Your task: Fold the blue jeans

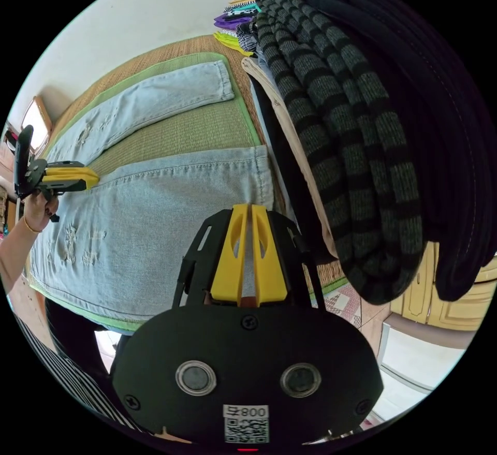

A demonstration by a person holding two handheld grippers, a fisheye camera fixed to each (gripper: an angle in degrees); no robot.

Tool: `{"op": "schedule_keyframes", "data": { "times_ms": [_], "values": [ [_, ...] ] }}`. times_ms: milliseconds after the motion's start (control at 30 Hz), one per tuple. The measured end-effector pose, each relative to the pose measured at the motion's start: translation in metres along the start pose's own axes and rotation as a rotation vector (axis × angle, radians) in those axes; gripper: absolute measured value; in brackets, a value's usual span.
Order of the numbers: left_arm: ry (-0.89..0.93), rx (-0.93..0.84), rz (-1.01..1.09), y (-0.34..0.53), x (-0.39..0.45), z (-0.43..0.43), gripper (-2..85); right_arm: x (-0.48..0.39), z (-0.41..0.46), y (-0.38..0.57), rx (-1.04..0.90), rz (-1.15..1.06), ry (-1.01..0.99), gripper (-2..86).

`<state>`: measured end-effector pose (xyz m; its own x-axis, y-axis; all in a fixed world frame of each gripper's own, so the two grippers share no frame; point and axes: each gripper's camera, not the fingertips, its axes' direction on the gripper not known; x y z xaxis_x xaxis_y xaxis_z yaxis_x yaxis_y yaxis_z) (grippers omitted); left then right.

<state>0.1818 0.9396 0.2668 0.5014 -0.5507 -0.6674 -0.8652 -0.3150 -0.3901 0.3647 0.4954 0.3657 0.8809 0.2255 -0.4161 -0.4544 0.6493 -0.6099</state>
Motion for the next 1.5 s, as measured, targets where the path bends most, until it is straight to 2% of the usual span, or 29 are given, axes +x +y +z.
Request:
{"op": "schedule_keyframes", "data": {
  "times_ms": [233, 400, 633, 733, 967, 1133, 1200, 1333, 1500],
  "values": [
    [0.025, 0.156, -0.166, 0.075, -0.008, -0.071, 2.9, -0.006, -0.007, -0.008, 0.019, 0.052, -0.052, 0.5],
    [-0.079, 0.113, -0.364, 0.166, -0.010, -0.115, 2.9, -0.035, -0.025, -0.012, 0.053, 0.015, -0.057, 0.1],
    [-0.243, 0.150, -0.787, 0.309, -0.022, -0.188, 1.6, -0.151, -0.027, -0.037, 0.052, -0.276, -0.242, -0.1],
    [-0.266, 0.198, -0.887, 0.351, -0.032, -0.219, 1.1, -0.198, -0.023, -0.065, 0.069, -0.361, -0.260, -0.3],
    [-0.364, 0.216, -0.987, 0.396, -0.071, -0.269, 0.4, -0.283, -0.006, -0.144, 0.039, -0.447, -0.312, -0.4],
    [-0.332, 0.196, -1.030, 0.420, -0.096, -0.287, 0.2, -0.349, 0.021, -0.179, -0.035, -0.535, -0.282, -0.4],
    [-0.331, 0.204, -1.029, 0.430, -0.097, -0.289, 0.1, -0.364, 0.033, -0.184, -0.081, -0.554, -0.245, -0.3],
    [-0.330, 0.281, -1.027, 0.450, -0.093, -0.309, 0.1, -0.369, 0.036, -0.191, -0.052, -0.537, -0.320, 0.0],
    [-0.311, 0.290, -0.998, 0.463, -0.096, -0.333, 0.1, -0.381, 0.037, -0.199, -0.045, -0.527, -0.338, 0.1]
  ]
}}
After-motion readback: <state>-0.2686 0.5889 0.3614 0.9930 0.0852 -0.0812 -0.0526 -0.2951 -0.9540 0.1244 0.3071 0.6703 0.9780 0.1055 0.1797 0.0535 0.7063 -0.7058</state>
